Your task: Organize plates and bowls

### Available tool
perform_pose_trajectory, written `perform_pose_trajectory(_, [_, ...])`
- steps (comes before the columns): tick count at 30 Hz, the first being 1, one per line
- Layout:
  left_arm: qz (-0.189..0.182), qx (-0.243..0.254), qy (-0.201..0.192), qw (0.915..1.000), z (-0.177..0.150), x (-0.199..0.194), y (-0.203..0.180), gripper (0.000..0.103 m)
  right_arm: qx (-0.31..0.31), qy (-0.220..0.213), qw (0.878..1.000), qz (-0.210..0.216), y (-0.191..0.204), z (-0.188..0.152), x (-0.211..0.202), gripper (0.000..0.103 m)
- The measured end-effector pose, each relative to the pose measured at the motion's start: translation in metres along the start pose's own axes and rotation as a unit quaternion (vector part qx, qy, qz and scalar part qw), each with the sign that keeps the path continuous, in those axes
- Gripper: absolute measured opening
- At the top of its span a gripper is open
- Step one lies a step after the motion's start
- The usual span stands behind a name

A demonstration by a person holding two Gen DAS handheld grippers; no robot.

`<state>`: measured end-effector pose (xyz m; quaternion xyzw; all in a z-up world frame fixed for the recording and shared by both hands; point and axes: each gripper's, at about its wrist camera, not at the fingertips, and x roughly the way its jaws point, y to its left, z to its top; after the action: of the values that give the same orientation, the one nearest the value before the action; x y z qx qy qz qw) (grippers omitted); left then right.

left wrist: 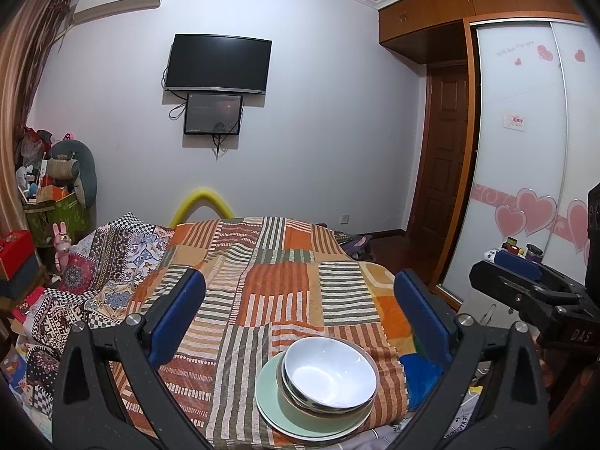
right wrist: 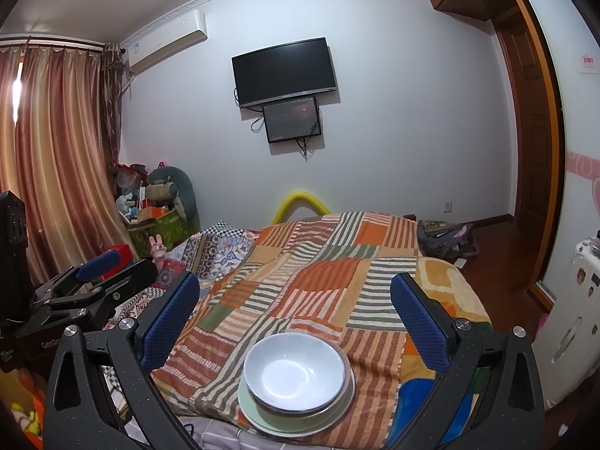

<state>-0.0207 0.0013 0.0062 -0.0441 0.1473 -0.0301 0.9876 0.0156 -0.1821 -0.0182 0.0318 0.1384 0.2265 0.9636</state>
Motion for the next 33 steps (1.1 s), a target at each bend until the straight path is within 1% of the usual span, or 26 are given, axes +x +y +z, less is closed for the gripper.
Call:
perform_pose_trajectory(15, [0.001,-0.001,0.001,1.0,-0.0002,0.0012,0.0003,0.102,0.0,0.001,1.0,0.003,0.0007,-0.0002,0.0004,0.102])
perform_pose_trajectory(33, [-0.009,0.0,0.008,0.9999,-0.0006,0.0044,0.0006,0.103,0.004,0.005,1.0,0.006,0.0011,-0.0009,0.0001,0.102])
